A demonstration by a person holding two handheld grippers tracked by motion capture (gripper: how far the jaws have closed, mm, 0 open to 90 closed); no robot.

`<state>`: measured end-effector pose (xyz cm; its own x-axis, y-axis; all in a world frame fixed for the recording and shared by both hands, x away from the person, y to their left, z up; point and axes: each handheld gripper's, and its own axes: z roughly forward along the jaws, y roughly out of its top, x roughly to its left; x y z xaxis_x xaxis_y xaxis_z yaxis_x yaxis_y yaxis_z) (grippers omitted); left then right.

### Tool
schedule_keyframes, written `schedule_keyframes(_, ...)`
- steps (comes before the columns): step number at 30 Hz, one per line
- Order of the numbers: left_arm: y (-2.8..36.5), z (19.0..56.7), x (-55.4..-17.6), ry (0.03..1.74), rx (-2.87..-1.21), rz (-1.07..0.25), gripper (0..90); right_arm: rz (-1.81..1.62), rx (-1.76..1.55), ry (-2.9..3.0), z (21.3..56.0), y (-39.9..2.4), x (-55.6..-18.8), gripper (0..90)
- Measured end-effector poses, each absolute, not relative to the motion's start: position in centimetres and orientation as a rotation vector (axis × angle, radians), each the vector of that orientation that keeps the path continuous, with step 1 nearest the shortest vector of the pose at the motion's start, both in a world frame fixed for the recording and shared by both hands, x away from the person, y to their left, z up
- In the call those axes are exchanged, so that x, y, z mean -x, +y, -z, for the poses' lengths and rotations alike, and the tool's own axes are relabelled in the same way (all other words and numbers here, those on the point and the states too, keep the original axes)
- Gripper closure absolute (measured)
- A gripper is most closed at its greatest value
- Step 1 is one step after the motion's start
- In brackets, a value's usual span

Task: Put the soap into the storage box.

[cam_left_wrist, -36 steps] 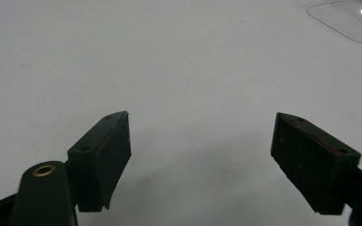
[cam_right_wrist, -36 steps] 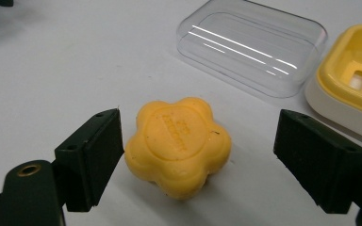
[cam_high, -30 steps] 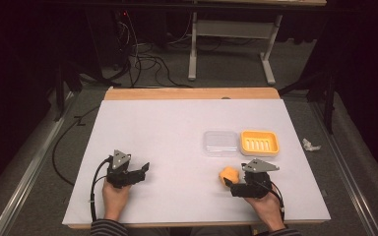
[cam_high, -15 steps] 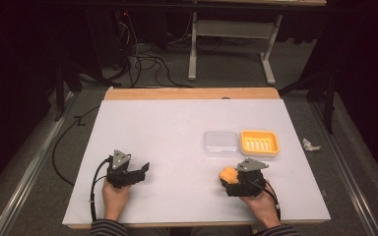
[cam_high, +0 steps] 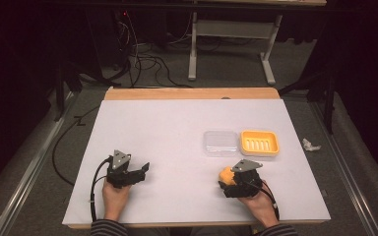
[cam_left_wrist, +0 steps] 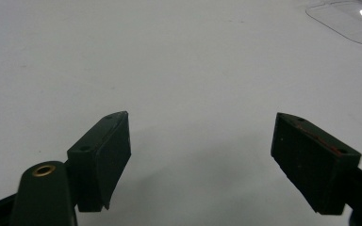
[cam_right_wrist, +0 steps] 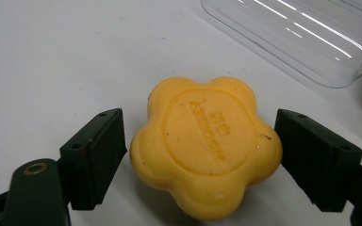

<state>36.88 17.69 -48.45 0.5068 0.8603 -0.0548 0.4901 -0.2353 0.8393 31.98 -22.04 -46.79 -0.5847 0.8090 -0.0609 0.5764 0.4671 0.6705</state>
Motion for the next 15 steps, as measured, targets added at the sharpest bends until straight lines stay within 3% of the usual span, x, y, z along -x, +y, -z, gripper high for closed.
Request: schedule_keyframes(15,17.67,48.45,-36.9,1.118,-1.89,-0.543,21.1,-0.819,-1.138,2.364,47.02,-22.18,-31.94,24.6)
